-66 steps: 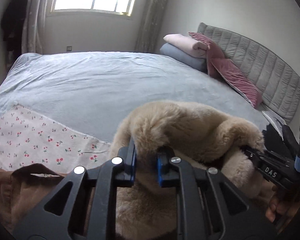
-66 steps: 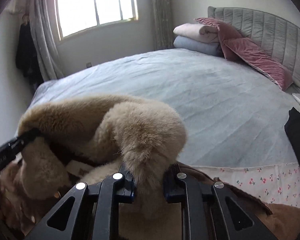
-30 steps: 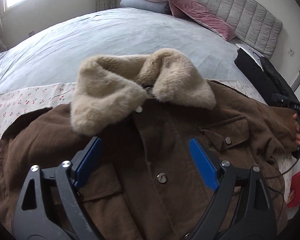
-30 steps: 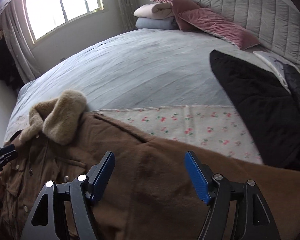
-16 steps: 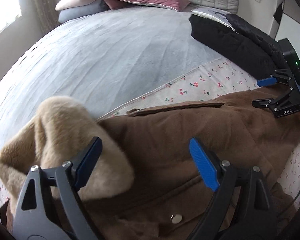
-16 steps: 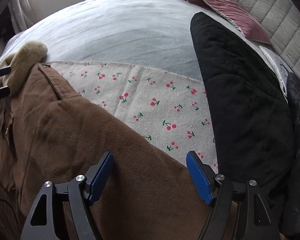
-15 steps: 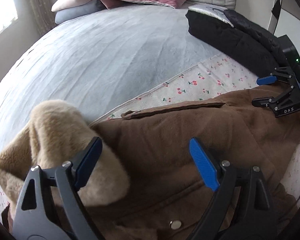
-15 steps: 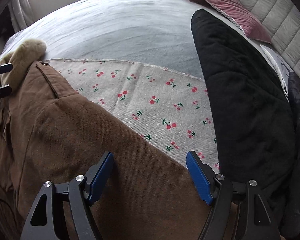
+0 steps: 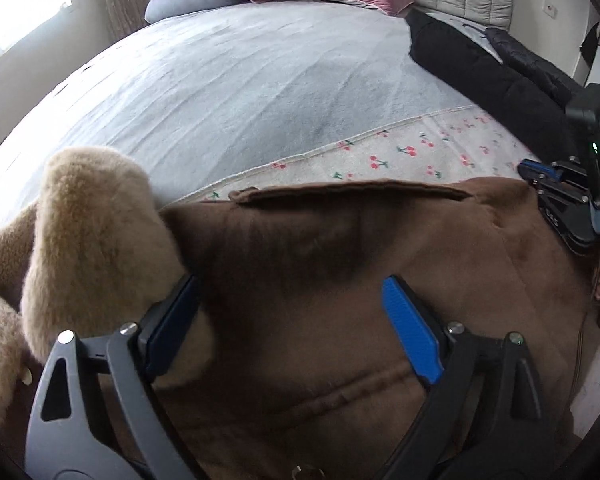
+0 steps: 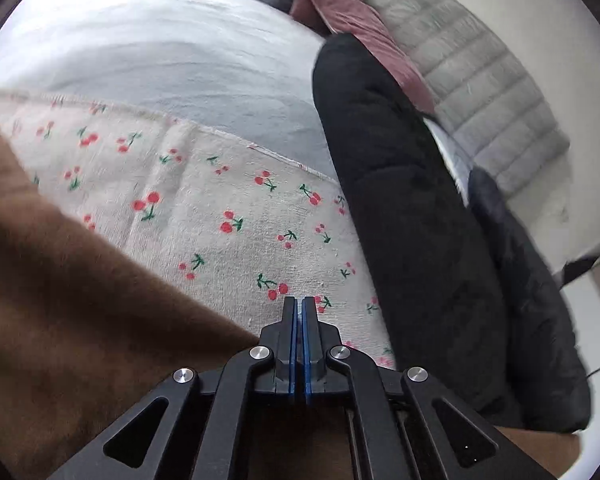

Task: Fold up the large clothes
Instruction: 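Grasp the sleeve cuff nearest the right gripper with the right gripper, then lift the sleeve with the right gripper and fold it across the coat front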

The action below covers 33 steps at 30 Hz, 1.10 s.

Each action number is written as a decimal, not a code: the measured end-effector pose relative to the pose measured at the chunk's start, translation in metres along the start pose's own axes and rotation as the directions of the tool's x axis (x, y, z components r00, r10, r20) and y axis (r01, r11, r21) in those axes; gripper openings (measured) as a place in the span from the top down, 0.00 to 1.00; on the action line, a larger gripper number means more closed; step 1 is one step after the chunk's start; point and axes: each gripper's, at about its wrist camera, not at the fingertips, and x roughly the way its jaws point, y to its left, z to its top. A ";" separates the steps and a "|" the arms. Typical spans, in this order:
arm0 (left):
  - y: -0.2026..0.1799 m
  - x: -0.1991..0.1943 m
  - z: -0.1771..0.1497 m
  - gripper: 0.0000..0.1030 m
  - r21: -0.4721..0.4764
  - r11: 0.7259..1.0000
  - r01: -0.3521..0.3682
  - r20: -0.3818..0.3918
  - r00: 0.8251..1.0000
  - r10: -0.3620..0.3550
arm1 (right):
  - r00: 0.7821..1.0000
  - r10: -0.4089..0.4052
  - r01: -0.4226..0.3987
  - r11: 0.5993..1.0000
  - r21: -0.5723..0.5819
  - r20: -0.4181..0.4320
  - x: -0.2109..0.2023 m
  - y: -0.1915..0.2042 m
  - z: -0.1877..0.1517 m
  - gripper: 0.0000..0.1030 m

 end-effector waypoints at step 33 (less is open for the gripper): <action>-0.047 -0.047 -0.035 0.46 -0.054 0.982 0.182 0.023 0.983 -0.181 | 0.959 0.063 -0.160 0.925 0.346 0.275 -0.149 -0.226 -0.102 0.86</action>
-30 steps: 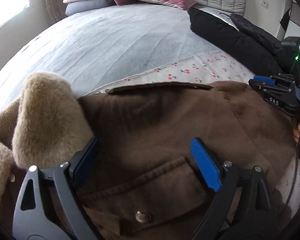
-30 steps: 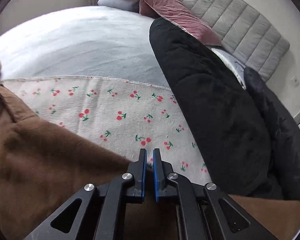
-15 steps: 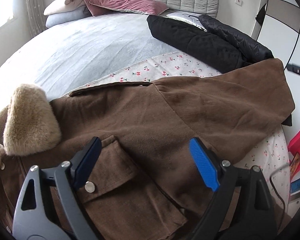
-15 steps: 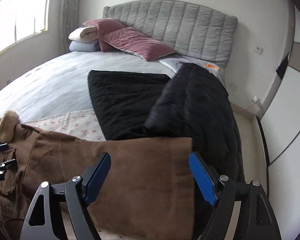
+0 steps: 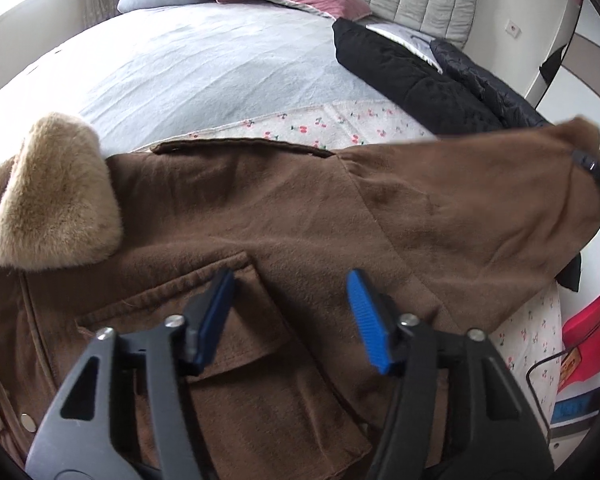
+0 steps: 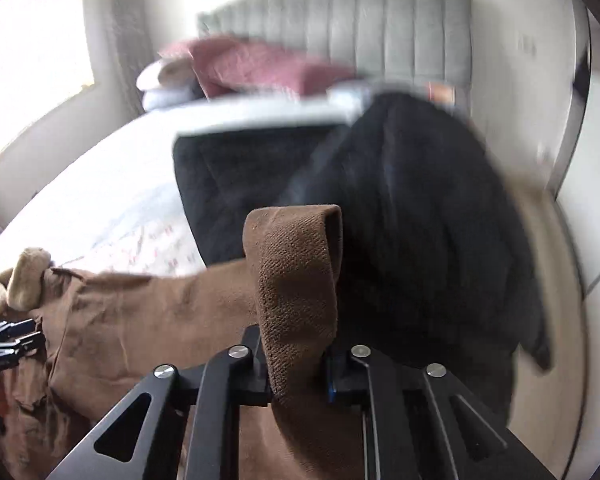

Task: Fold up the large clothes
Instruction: 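Lift the sleeve with the right gripper and fold it across the coat front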

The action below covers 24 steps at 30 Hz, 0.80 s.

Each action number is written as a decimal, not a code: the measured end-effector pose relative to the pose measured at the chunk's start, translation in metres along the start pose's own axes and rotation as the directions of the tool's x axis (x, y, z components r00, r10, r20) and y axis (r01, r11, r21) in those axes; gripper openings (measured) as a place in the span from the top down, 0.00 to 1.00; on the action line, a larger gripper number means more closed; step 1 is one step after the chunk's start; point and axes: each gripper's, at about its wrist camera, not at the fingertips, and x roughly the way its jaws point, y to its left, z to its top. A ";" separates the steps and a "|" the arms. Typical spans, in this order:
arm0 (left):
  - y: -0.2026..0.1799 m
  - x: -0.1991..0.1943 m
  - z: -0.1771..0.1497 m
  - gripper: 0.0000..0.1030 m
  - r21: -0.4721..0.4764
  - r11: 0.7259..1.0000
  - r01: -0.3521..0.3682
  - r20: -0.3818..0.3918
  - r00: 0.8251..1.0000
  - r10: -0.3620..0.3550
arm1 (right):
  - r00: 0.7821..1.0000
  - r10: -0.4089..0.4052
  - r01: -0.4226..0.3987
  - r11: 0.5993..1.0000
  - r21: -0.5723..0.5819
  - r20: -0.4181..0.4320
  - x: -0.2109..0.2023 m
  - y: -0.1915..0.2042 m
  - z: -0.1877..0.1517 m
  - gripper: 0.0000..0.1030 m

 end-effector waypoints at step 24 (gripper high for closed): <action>0.025 -0.068 -0.040 0.23 -0.124 0.982 0.143 0.031 0.990 -0.140 | 0.998 0.054 -0.055 0.951 -0.306 -0.014 -0.121 0.173 0.145 0.86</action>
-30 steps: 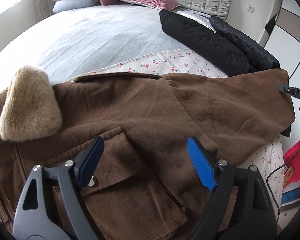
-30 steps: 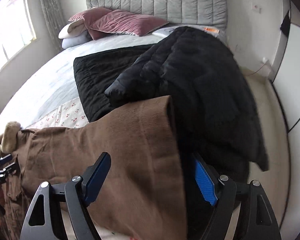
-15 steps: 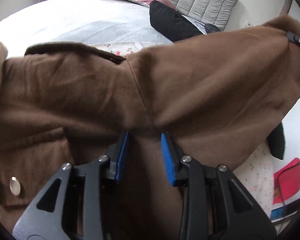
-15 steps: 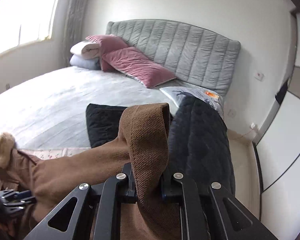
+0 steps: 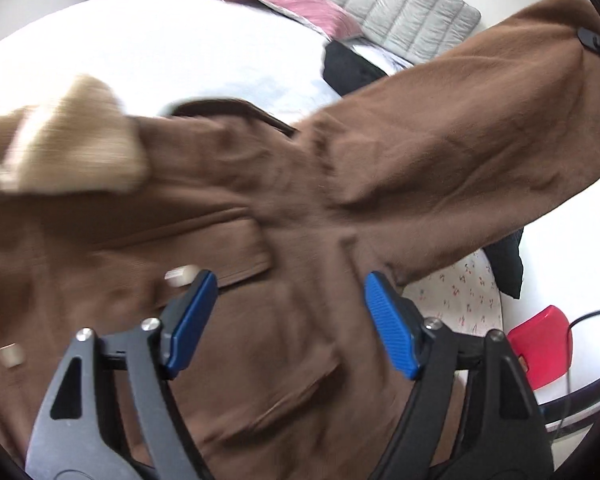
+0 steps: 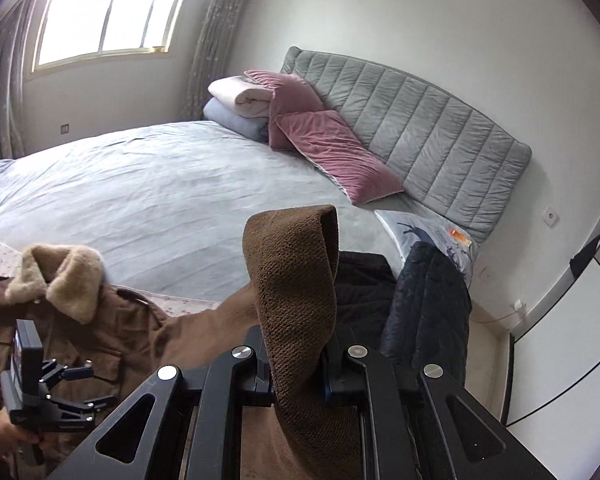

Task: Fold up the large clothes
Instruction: 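Lift the sleeve with the right gripper and fold it across the coat front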

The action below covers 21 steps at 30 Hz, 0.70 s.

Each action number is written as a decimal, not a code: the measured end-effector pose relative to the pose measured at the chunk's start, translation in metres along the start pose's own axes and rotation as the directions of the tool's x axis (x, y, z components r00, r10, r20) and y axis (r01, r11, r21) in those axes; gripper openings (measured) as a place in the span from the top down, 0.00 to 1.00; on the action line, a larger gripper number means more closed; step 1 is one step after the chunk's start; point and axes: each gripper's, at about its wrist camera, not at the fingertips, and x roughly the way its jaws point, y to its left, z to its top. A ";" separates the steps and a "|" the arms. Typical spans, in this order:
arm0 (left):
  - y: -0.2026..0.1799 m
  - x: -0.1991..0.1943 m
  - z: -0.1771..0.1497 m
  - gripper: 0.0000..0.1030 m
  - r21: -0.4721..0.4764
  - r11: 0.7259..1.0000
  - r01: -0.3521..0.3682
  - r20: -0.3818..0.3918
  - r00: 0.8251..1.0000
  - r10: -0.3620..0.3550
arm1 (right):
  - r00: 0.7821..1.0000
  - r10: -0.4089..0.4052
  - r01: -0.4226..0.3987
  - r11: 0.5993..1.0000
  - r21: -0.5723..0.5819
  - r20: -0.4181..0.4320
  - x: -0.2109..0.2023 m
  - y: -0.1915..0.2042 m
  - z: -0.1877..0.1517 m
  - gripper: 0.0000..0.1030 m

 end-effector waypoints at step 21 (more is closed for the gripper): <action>0.155 -0.138 -0.065 0.12 -0.235 0.972 -0.021 0.144 0.988 0.057 | 0.830 0.489 -0.517 0.855 -0.043 -0.268 0.003 0.283 0.048 0.64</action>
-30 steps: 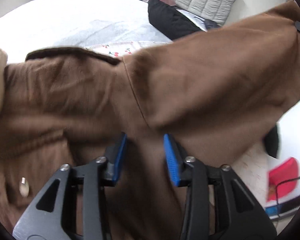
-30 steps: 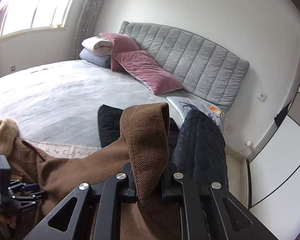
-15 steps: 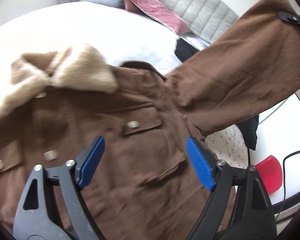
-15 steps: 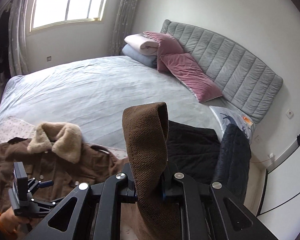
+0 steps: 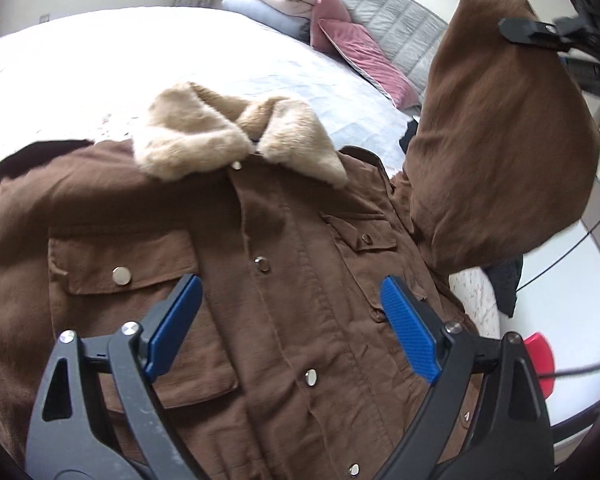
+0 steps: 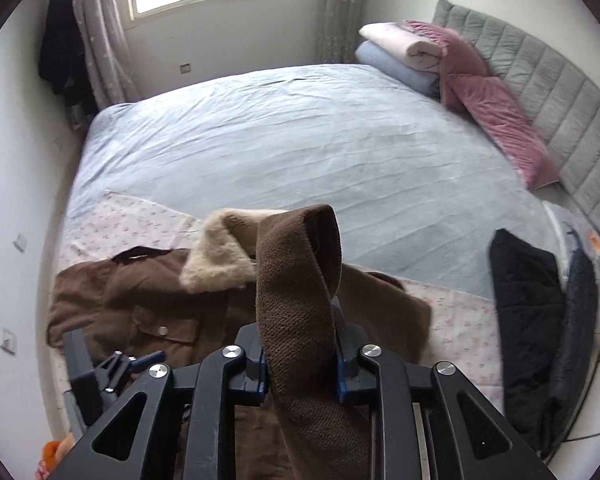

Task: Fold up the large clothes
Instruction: 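Lift the sleeve with the right gripper and fold it across the coat front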

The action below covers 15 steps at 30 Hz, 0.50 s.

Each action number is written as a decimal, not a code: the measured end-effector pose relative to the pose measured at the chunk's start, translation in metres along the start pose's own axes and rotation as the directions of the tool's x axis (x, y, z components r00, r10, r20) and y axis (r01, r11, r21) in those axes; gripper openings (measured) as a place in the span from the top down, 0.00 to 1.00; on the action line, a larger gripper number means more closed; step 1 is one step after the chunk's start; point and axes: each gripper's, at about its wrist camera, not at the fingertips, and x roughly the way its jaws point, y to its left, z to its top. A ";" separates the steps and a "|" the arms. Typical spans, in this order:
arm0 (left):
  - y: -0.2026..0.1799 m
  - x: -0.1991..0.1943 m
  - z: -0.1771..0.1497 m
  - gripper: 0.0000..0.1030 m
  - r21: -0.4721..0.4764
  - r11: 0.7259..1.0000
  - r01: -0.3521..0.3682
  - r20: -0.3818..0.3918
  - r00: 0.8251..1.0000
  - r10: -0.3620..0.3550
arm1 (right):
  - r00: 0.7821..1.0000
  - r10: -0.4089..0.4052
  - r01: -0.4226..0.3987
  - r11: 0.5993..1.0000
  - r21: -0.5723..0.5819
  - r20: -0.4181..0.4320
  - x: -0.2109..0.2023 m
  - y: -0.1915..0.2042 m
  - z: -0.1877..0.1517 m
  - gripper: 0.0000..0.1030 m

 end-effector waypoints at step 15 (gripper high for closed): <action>0.039 0.046 0.005 0.12 -0.148 0.980 -0.131 -0.097 0.988 0.117 | 0.998 -0.007 -0.003 0.986 0.167 0.062 0.017 -0.090 -0.120 0.33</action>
